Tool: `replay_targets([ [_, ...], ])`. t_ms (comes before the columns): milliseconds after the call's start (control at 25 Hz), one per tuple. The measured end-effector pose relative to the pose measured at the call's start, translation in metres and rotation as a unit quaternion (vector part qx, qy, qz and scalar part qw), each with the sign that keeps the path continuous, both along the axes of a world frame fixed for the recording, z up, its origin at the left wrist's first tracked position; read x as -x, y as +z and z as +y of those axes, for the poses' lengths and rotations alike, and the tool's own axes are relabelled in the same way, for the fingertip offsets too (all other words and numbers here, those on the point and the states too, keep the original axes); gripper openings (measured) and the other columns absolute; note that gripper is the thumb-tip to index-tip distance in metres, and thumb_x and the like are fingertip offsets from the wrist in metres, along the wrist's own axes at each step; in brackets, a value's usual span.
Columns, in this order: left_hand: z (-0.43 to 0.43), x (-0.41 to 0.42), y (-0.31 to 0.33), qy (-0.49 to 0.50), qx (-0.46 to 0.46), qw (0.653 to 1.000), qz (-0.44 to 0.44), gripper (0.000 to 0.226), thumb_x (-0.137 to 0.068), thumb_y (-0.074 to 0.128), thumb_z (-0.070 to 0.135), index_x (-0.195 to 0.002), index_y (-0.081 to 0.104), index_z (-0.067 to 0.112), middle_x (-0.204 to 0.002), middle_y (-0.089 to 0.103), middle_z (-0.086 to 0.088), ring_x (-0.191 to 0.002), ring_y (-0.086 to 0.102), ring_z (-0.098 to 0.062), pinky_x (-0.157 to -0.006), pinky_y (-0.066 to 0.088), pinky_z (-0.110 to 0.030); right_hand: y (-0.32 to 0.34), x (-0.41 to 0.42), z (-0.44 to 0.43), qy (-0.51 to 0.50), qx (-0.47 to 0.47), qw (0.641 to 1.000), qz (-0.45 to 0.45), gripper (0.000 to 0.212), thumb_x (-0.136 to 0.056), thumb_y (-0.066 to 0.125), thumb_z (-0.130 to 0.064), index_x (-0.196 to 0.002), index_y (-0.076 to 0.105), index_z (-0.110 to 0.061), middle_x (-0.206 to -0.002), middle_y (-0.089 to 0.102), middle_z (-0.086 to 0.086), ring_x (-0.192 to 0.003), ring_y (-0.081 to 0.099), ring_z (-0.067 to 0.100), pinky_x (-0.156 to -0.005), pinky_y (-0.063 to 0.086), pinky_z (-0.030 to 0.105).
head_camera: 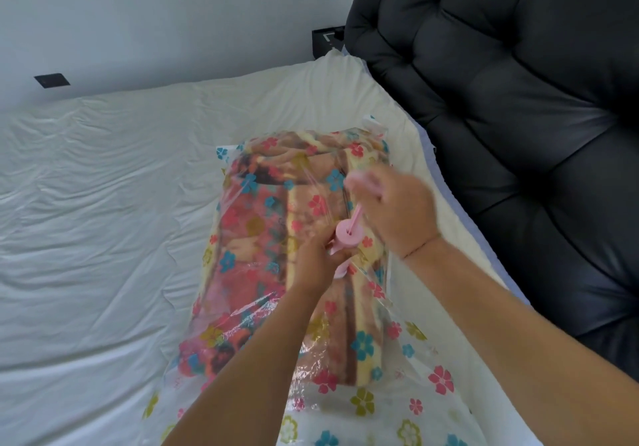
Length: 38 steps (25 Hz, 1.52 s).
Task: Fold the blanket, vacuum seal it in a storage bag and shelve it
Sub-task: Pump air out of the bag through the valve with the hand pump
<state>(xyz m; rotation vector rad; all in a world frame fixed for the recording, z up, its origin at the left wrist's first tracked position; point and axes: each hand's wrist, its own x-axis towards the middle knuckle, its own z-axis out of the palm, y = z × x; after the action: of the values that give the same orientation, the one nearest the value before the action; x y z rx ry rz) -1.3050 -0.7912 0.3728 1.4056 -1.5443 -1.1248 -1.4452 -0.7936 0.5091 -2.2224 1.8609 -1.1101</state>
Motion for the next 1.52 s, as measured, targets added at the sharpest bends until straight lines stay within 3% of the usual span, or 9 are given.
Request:
replay_targets([
  [80, -0.005, -0.001, 0.001, -0.003, -0.001, 1.000, -0.010, 0.053, -0.074, 0.079, 0.021, -0.124, 0.062, 0.026, -0.111, 0.069, 0.014, -0.106, 0.062, -0.007, -0.097, 0.050, -0.035, 0.012, 0.003, -0.001, -0.033, 0.112, 0.991, -0.071, 0.039, -0.094, 0.050, -0.045, -0.077, 0.060, -0.011, -0.057, 0.046, -0.005, -0.048, 0.042, 0.015, -0.045, 0.032, 0.023],
  [280, 0.002, 0.003, 0.001, -0.006, 0.015, 1.000, -0.014, 0.046, -0.076, 0.076, 0.020, -0.120, 0.063, 0.028, -0.106, 0.069, 0.015, -0.101, 0.063, -0.007, -0.093, 0.051, -0.037, -0.030, -0.004, 0.005, 0.068, -0.175, 0.980, 0.074, 0.045, -0.096, 0.039, -0.052, -0.110, 0.059, -0.015, -0.080, 0.062, 0.004, -0.077, 0.061, 0.024, -0.063, 0.038, 0.028],
  [440, -0.010, -0.001, 0.005, -0.010, 0.010, 1.000, -0.016, 0.050, -0.075, 0.078, 0.020, -0.122, 0.063, 0.027, -0.107, 0.069, 0.015, -0.103, 0.063, -0.008, -0.095, 0.050, -0.035, 0.014, 0.008, -0.009, -0.024, 0.081, 0.993, -0.087, 0.034, -0.096, 0.050, -0.041, -0.082, 0.059, -0.011, -0.062, 0.048, -0.007, -0.053, 0.047, 0.012, -0.050, 0.033, 0.020],
  [600, 0.005, 0.004, 0.000, -0.009, 0.013, 1.000, -0.014, 0.041, -0.075, 0.077, 0.021, -0.113, 0.065, 0.029, -0.102, 0.070, 0.015, -0.099, 0.064, -0.008, -0.091, 0.051, -0.039, -0.044, -0.002, 0.013, 0.092, -0.182, 0.974, 0.100, 0.038, -0.098, 0.043, -0.046, -0.112, 0.058, -0.014, -0.078, 0.056, 0.001, -0.081, 0.062, 0.028, -0.062, 0.034, 0.028],
  [800, -0.009, 0.001, 0.005, -0.012, 0.008, 1.000, -0.015, 0.051, -0.075, 0.078, 0.019, -0.123, 0.062, 0.026, -0.107, 0.068, 0.016, -0.102, 0.062, -0.006, -0.094, 0.050, -0.032, 0.020, 0.015, -0.015, -0.007, 0.107, 0.991, -0.077, 0.023, -0.094, 0.056, -0.033, -0.078, 0.056, -0.016, -0.059, 0.047, -0.011, -0.052, 0.046, 0.007, -0.050, 0.033, 0.015],
  [960, 0.003, 0.005, 0.000, -0.021, 0.023, 0.999, -0.015, 0.044, -0.076, 0.076, 0.020, -0.117, 0.064, 0.031, -0.102, 0.070, 0.016, -0.097, 0.064, -0.005, -0.089, 0.052, -0.038, -0.047, 0.005, 0.005, 0.115, -0.218, 0.965, 0.088, 0.031, -0.097, 0.049, -0.037, -0.117, 0.058, -0.015, -0.091, 0.066, 0.007, -0.086, 0.063, 0.028, -0.070, 0.047, 0.035],
  [1120, -0.013, -0.002, 0.003, 0.000, 0.007, 1.000, -0.004, 0.053, -0.075, 0.079, 0.019, -0.124, 0.062, 0.024, -0.109, 0.069, 0.013, -0.103, 0.063, -0.009, -0.095, 0.050, -0.032, 0.016, 0.012, -0.022, 0.035, 0.085, 0.993, -0.071, 0.026, -0.094, 0.055, -0.037, -0.084, 0.062, -0.014, -0.064, 0.054, -0.008, -0.056, 0.050, 0.007, -0.056, 0.041, 0.018],
  [1320, 0.002, 0.000, -0.005, -0.016, 0.016, 1.000, -0.011, 0.046, -0.073, 0.075, 0.032, -0.117, 0.065, 0.026, -0.103, 0.070, 0.014, -0.098, 0.065, -0.008, -0.090, 0.052, -0.039, -0.045, -0.008, 0.009, 0.096, -0.191, 0.972, 0.100, 0.033, -0.098, 0.044, -0.038, -0.119, 0.058, -0.017, -0.090, 0.067, 0.007, -0.080, 0.061, 0.024, -0.064, 0.036, 0.028],
  [1520, -0.009, -0.002, 0.000, 0.005, -0.003, 1.000, 0.001, 0.051, -0.075, 0.077, 0.019, -0.124, 0.062, 0.026, -0.109, 0.068, 0.015, -0.104, 0.062, -0.007, -0.095, 0.050, -0.032, 0.022, -0.004, -0.015, -0.013, 0.088, 0.990, -0.110, 0.043, -0.098, 0.039, -0.039, -0.077, 0.067, -0.014, -0.059, 0.051, -0.009, -0.052, 0.045, 0.010, -0.051, 0.036, 0.021],
])
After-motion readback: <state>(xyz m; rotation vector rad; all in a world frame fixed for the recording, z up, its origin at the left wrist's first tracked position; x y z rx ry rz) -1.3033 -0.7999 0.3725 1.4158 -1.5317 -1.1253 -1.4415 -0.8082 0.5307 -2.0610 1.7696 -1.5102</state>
